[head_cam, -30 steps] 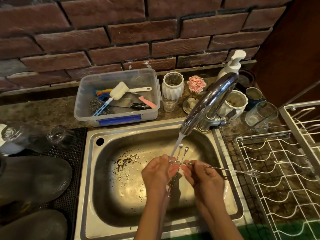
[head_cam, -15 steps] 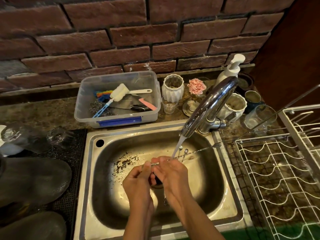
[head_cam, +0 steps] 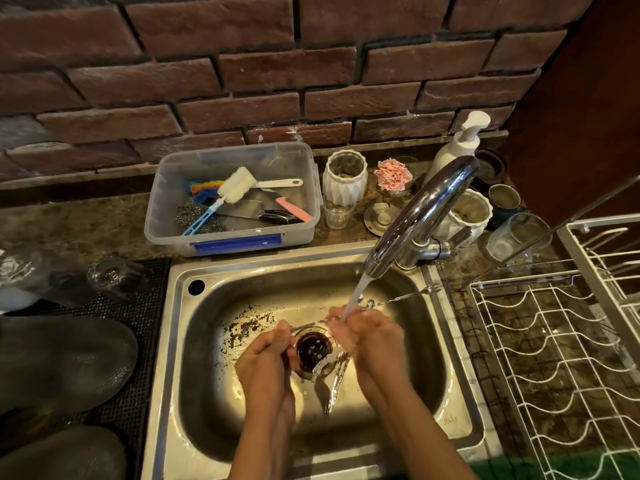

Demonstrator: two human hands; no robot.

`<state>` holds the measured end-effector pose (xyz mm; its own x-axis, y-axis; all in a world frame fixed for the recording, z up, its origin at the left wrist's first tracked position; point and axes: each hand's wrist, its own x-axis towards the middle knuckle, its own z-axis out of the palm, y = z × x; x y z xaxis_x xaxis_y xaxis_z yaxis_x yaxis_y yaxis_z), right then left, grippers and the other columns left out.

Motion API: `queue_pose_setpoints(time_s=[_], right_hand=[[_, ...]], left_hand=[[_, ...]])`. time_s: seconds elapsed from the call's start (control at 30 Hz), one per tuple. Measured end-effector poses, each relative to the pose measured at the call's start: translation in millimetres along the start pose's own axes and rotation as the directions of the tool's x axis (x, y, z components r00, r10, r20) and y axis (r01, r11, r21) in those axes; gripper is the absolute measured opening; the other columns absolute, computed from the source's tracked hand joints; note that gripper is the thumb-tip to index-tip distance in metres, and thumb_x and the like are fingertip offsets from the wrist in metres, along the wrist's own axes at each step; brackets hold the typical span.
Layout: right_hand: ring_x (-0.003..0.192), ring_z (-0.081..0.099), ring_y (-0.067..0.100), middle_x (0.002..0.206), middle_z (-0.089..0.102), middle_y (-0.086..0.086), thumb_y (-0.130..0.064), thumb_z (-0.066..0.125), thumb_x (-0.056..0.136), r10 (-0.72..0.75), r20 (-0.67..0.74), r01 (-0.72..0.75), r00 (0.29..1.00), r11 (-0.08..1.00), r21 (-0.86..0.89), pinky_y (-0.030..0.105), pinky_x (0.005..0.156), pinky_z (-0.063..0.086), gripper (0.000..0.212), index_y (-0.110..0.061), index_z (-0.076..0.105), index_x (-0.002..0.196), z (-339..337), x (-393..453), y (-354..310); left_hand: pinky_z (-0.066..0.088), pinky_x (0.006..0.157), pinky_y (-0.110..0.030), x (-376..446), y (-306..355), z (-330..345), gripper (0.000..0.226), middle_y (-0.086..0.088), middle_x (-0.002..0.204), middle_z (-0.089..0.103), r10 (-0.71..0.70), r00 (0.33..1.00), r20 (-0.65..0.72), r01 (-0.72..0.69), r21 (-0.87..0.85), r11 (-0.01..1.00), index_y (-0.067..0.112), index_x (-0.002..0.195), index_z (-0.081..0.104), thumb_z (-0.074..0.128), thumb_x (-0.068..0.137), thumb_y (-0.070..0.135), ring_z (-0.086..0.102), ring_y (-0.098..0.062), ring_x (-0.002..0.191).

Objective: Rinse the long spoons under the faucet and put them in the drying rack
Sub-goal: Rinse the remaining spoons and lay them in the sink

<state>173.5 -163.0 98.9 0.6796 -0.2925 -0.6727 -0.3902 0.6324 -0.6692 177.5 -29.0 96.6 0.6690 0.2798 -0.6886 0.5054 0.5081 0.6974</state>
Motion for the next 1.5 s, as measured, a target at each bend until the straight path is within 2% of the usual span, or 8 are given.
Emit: queue_pose_setpoints(time_s=[0.27,0.43,0.6,0.83,0.9,1.03,1.37,1.5], right_hand=[[0.091,0.077,0.029,0.096,0.078,0.019,-0.008,0.07,0.091,0.061,0.089,-0.054,0.994,0.995,-0.079,0.037,0.082,0.062,0.017,0.006,0.07,0.1,8,-10,16],[0.086,0.077,0.032,0.095,0.076,0.026,0.003,0.066,0.088,0.06,0.007,-0.06,0.998,0.983,0.172,0.029,0.069,0.062,0.008,0.008,0.068,0.094,-5,4,3],[0.092,0.077,0.027,0.096,0.077,0.02,0.002,0.073,0.083,0.015,0.08,-0.012,0.997,0.999,-0.044,0.033,0.077,0.061,0.004,0.004,0.072,0.086,3,1,8],[0.084,0.077,0.028,0.091,0.077,0.021,0.006,0.07,0.084,0.044,0.055,-0.045,0.997,0.999,0.001,0.03,0.07,0.063,0.005,0.01,0.067,0.087,-1,2,3],[0.083,0.077,0.027,0.091,0.077,0.022,0.002,0.076,0.072,0.016,0.046,-0.015,0.999,1.0,-0.017,0.033,0.073,0.063,0.027,0.016,0.062,0.09,-4,3,1],[0.072,0.074,0.023,0.086,0.075,0.022,0.005,0.067,0.087,-0.052,0.001,0.052,0.999,0.999,0.0,0.03,0.068,0.063,0.006,0.007,0.062,0.084,-10,7,4],[0.04,0.053,0.007,0.051,0.061,0.001,-0.027,0.067,0.093,-0.271,0.085,0.273,0.959,0.795,-0.542,0.024,0.044,0.047,0.028,-0.007,0.062,0.075,2,6,22],[0.043,0.05,0.01,0.054,0.057,0.002,-0.024,0.065,0.094,-0.291,0.086,0.292,0.953,0.802,-0.521,0.026,0.042,0.043,0.023,-0.011,0.059,0.077,5,7,19]], left_hand=[[0.046,0.044,-0.02,-6,-2,-2,0.009,-0.006,0.06,0.064,-0.028,0.999,0.021,0.027,0.061,0.998,0.001,0.081,0.07,0.067,0.089,0.003,0.051,-0.011,0.049],[0.044,0.04,-0.019,5,9,-27,0.007,-0.003,0.054,0.063,0.019,0.997,-0.073,-0.019,0.006,1.0,0.001,0.083,0.068,0.065,0.089,0.001,0.052,-0.01,0.047],[0.046,0.04,-0.019,5,7,-38,0.006,-0.002,0.054,0.064,0.015,0.994,-0.111,-0.01,0.046,0.999,0.001,0.084,0.069,0.067,0.089,0.002,0.054,-0.009,0.047],[0.041,0.037,-0.017,9,17,-62,0.008,-0.003,0.054,0.062,0.109,0.98,-0.167,-0.1,0.066,0.993,0.001,0.084,0.067,0.064,0.091,0.0,0.05,-0.01,0.046],[0.04,0.036,-0.016,9,21,-75,0.011,-0.004,0.052,0.061,0.104,0.977,-0.185,-0.096,0.05,0.994,0.001,0.082,0.065,0.062,0.092,-0.001,0.051,-0.007,0.041],[0.038,0.036,-0.013,9,30,-100,0.01,-0.001,0.045,0.061,0.11,0.966,-0.234,-0.099,0.056,0.993,0.001,0.083,0.064,0.062,0.092,0.0,0.051,-0.005,0.035],[0.034,0.032,-0.015,8,33,-119,0.014,-0.002,0.041,0.059,0.11,0.956,-0.272,-0.1,0.048,0.994,0.002,0.083,0.062,0.057,0.094,-0.004,0.05,-0.005,0.032],[0.036,0.033,-0.015,3,30,-117,0.01,-0.001,0.042,0.06,0.092,0.96,-0.265,-0.081,0.054,0.995,0.0,0.085,0.063,0.059,0.093,-0.005,0.05,-0.005,0.033]])
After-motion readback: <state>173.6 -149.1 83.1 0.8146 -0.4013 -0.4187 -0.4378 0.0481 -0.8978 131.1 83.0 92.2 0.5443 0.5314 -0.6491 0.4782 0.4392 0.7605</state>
